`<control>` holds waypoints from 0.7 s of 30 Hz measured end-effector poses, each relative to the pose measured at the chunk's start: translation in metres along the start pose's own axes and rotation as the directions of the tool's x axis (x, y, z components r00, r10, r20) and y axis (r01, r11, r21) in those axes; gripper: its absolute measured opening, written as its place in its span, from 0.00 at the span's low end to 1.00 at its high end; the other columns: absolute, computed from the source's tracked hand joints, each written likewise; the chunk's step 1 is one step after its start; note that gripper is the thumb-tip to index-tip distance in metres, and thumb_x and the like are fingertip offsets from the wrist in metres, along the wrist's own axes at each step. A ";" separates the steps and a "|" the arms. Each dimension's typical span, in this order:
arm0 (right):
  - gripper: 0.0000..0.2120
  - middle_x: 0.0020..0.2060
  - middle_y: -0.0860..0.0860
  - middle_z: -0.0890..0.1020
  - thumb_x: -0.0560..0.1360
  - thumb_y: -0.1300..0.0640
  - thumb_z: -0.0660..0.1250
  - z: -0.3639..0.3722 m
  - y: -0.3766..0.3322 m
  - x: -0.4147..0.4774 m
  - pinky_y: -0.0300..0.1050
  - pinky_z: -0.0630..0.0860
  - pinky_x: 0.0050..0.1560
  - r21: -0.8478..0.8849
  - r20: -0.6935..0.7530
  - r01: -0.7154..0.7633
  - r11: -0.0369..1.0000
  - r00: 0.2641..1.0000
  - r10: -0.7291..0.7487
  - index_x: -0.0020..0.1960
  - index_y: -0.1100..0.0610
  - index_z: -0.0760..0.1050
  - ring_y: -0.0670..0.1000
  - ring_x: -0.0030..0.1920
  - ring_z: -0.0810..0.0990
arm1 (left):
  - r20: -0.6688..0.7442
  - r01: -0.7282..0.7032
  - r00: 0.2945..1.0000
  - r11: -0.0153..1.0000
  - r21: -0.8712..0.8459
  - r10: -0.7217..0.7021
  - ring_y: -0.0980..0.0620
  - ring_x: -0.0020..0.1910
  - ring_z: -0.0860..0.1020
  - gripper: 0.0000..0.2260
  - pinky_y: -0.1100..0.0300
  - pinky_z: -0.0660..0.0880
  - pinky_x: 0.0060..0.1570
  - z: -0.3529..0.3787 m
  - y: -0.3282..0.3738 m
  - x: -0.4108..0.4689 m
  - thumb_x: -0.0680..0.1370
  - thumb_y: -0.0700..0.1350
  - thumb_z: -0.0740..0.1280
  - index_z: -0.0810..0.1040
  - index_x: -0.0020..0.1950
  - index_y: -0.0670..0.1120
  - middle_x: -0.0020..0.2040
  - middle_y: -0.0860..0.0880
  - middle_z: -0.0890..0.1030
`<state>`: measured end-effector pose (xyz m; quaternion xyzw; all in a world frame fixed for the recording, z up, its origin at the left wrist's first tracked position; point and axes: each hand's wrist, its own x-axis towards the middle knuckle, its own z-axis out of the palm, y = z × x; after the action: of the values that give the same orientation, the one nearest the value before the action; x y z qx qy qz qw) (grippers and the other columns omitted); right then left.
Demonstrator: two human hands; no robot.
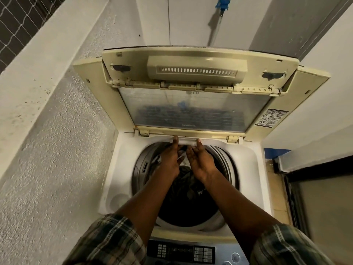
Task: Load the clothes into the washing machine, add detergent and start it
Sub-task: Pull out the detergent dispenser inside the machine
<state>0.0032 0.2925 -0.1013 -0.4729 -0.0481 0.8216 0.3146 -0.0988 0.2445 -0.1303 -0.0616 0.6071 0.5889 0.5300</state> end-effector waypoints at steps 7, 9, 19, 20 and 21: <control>0.23 0.63 0.62 0.83 0.82 0.49 0.69 -0.001 0.007 0.001 0.44 0.82 0.60 -0.150 0.006 0.090 0.985 0.996 -0.090 0.68 0.65 0.76 0.54 0.63 0.84 | -0.040 -0.021 0.999 0.994 0.104 0.025 0.47 0.50 0.87 0.29 0.52 0.84 0.49 0.000 -0.001 0.000 0.75 0.67 0.69 0.83 0.60 0.44 0.53 0.45 0.88; 0.22 0.61 0.62 0.84 0.81 0.48 0.69 -0.001 0.007 -0.001 0.46 0.81 0.63 -0.198 -0.008 0.103 0.975 0.994 -0.107 0.67 0.64 0.77 0.54 0.61 0.85 | -0.068 -0.020 0.997 0.994 0.110 0.028 0.47 0.48 0.88 0.30 0.49 0.85 0.51 0.000 -0.003 0.000 0.72 0.69 0.70 0.84 0.59 0.44 0.52 0.45 0.88; 0.22 0.52 0.67 0.84 0.81 0.56 0.69 -0.003 0.001 -0.020 0.53 0.79 0.65 -0.321 -0.102 0.100 0.942 0.985 -0.139 0.65 0.74 0.75 0.61 0.53 0.86 | -0.084 -0.065 0.993 0.985 0.160 0.080 0.44 0.50 0.87 0.24 0.43 0.83 0.57 -0.010 -0.008 -0.014 0.74 0.65 0.73 0.87 0.52 0.45 0.48 0.45 0.88; 0.21 0.56 0.69 0.83 0.81 0.57 0.69 -0.002 0.001 -0.024 0.53 0.79 0.65 -0.319 -0.110 0.094 0.943 0.985 -0.136 0.65 0.73 0.75 0.63 0.58 0.84 | -0.087 -0.063 0.993 0.984 0.169 0.079 0.44 0.49 0.87 0.23 0.44 0.83 0.57 -0.011 -0.008 -0.017 0.74 0.65 0.72 0.87 0.52 0.46 0.48 0.45 0.88; 0.20 0.60 0.70 0.82 0.82 0.58 0.68 -0.001 0.001 -0.027 0.52 0.80 0.64 -0.316 -0.112 0.091 0.944 0.985 -0.133 0.65 0.72 0.76 0.64 0.61 0.83 | -0.089 -0.065 0.993 0.982 0.177 0.081 0.44 0.49 0.87 0.21 0.45 0.83 0.56 -0.010 -0.007 -0.020 0.75 0.64 0.72 0.86 0.52 0.46 0.48 0.44 0.88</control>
<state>0.0127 0.2763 -0.0821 -0.5661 -0.1823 0.7516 0.2851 -0.0910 0.2236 -0.1226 -0.0209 0.6828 0.5489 0.4817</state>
